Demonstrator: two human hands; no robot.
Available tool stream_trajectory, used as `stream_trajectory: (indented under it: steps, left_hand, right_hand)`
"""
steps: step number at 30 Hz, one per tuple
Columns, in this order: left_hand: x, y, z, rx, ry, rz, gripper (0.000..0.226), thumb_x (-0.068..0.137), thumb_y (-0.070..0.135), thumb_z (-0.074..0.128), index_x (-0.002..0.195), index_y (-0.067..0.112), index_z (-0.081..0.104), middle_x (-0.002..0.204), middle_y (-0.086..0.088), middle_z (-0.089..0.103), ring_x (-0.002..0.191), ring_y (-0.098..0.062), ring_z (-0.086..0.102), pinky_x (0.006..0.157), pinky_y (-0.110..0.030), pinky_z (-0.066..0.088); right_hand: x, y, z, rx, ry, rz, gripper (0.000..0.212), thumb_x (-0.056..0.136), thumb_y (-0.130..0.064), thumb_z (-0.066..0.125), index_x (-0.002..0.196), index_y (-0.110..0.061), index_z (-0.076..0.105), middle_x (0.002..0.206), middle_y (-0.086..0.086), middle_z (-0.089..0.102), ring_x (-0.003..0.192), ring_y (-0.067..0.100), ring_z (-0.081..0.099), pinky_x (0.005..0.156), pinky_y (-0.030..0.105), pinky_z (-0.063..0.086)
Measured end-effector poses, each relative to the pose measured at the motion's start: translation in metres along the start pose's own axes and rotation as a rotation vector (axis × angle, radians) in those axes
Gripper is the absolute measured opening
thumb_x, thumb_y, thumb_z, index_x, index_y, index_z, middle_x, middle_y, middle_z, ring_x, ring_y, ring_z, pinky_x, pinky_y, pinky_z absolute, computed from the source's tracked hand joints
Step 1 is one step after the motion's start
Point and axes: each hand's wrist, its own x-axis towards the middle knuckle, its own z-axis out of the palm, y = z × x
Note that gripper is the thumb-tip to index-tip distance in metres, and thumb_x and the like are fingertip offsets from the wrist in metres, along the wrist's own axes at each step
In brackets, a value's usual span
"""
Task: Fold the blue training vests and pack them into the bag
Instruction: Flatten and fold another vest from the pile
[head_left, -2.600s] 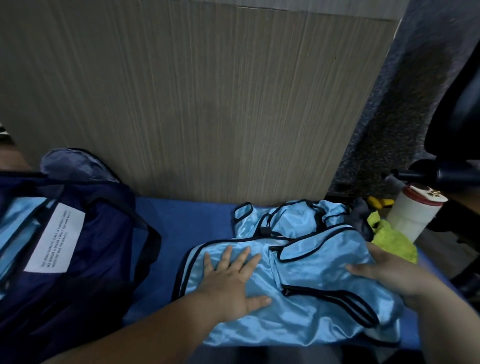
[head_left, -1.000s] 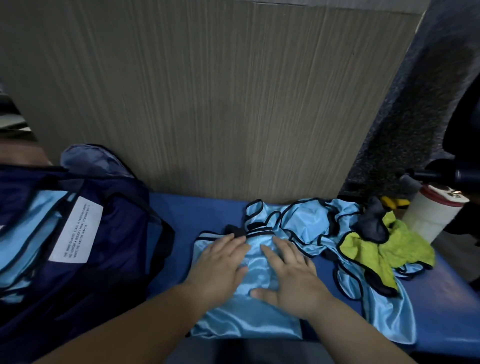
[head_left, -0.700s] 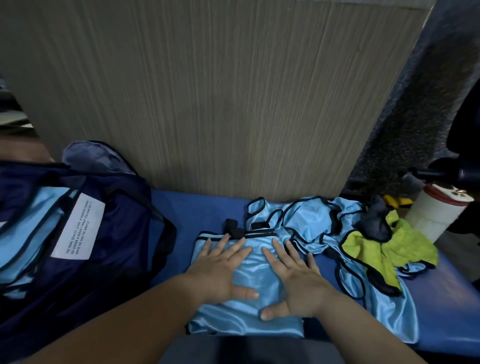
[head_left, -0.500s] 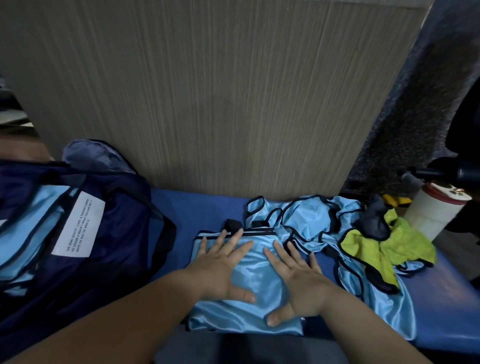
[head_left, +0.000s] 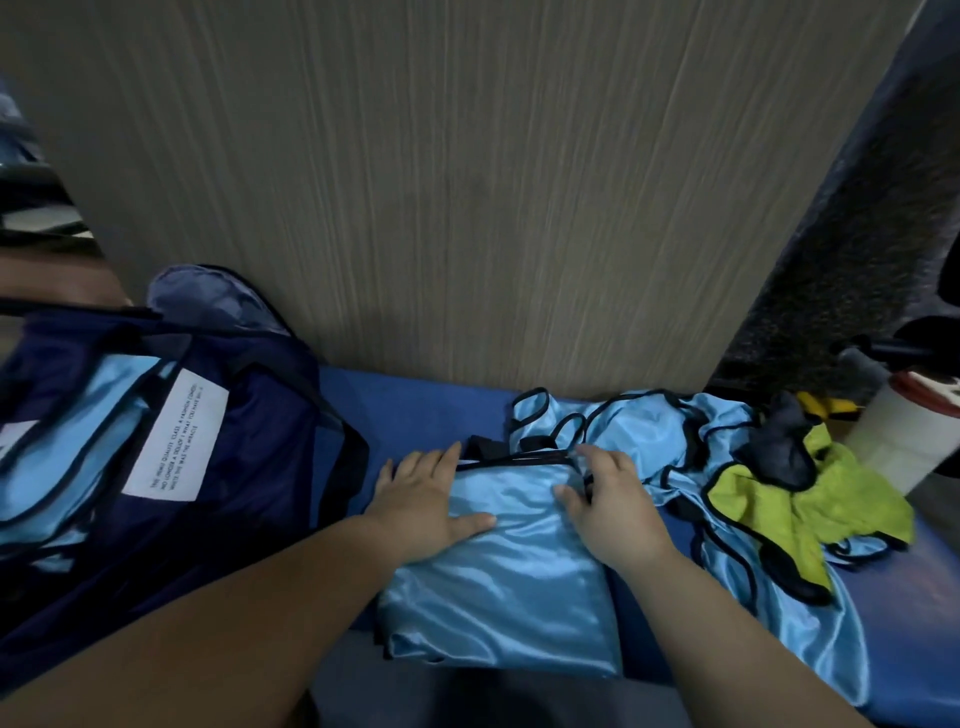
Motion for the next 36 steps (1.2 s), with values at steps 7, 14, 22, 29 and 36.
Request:
stream_trajectory:
  steps: [7,14,22,29,36]
  left_hand:
    - [0.001,-0.009,-0.026,-0.129,0.008,-0.020,0.071,0.081,0.072,0.055,0.135,0.027,0.047,0.133,0.003,0.047,0.126,-0.019,0.041,0.103,-0.034,0.035]
    - [-0.001,-0.010,-0.042,0.005,-0.236,0.028,0.075,0.080,0.059,0.069,0.139,0.019,0.048,0.141,0.001,0.047,0.124,-0.020,0.048,0.097,-0.027,0.042]
    - [-0.004,-0.011,-0.070,-0.103,-0.297,0.146,0.056,0.084,0.047,0.071,0.130,0.020,0.051,0.130,0.007,0.053,0.113,-0.012,0.050,0.097,-0.027,0.042]
    - [0.005,0.004,-0.131,-0.536,0.285,0.313,0.039,0.075,0.011,0.081,0.091,0.036,0.055,0.098,0.008,0.069,0.098,-0.017,0.066,0.092,-0.037,0.052]
    - [-0.015,0.014,-0.144,-0.490,0.595,0.429,0.048,0.074,-0.001,0.073,0.109,0.032,0.069,0.099,0.019,0.069,0.095,-0.002,0.064,0.087,-0.025,0.050]
  right_hand:
    - [0.023,-0.010,-0.001,0.362,-0.187,0.254,0.079,0.068,-0.027,0.089,0.134,-0.017,0.048,0.125,-0.001,0.057,0.105,0.016,0.062,0.098,0.037,0.050]
    - [0.025,-0.004,-0.012,0.024,-0.508,0.204,0.094,0.055,-0.041,0.087,0.138,-0.015,0.052,0.137,-0.001,0.057,0.122,0.019,0.056,0.107,0.039,0.044]
    - [0.011,-0.016,-0.029,0.120,-0.448,0.166,0.050,0.066,-0.015,0.083,0.112,-0.020,0.062,0.112,-0.002,0.068,0.100,0.014,0.063,0.094,0.034,0.051]
    - [0.008,-0.043,-0.070,0.408,0.283,-0.156,0.042,0.074,0.003,0.074,0.094,-0.031,0.059,0.088,-0.014,0.068,0.083,0.005,0.062,0.075,0.024,0.049]
    - [0.005,-0.040,-0.072,0.267,0.466,-0.461,0.053,0.071,-0.002,0.068,0.112,-0.036,0.063,0.104,-0.010,0.067,0.101,0.014,0.063,0.089,0.031,0.048]
